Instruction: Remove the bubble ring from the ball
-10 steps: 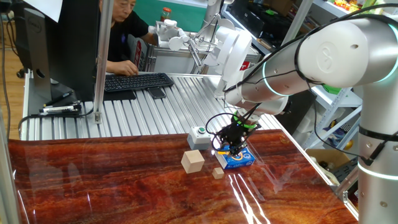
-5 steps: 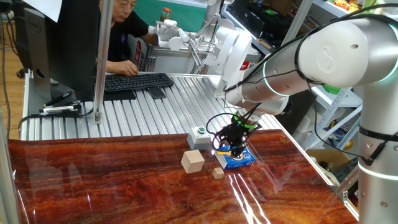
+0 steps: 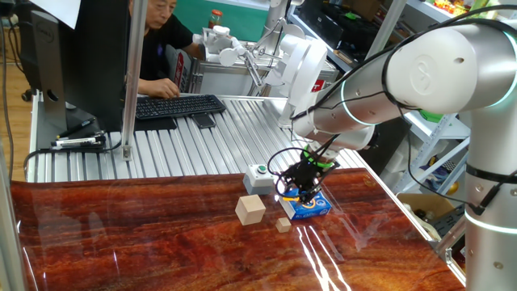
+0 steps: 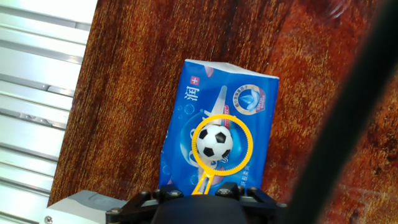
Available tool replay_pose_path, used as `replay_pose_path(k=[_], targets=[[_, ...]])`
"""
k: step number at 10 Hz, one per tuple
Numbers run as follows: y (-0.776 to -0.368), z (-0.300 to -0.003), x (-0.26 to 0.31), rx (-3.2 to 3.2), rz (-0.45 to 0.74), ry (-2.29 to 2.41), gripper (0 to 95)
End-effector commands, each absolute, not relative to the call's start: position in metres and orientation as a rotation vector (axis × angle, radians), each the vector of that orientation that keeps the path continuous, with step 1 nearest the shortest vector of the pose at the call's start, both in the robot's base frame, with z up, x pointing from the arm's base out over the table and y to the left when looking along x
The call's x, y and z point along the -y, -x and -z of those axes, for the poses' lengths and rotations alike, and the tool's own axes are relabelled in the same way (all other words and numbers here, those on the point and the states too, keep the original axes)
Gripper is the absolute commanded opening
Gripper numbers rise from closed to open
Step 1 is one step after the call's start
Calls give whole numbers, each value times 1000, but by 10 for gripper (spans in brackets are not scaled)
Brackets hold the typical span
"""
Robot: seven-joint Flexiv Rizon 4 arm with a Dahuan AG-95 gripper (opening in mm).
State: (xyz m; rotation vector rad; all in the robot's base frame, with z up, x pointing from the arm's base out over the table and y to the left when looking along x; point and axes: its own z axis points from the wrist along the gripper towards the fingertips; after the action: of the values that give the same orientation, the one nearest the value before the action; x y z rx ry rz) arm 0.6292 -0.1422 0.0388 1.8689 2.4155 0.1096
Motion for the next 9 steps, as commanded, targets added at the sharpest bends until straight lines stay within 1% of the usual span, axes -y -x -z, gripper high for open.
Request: replay_pose_path(k=[1, 9], targets=[[-627, -39, 142, -2419, -112, -1863, 570], [-626, -42, 142, -2418, -120, -1871, 570]])
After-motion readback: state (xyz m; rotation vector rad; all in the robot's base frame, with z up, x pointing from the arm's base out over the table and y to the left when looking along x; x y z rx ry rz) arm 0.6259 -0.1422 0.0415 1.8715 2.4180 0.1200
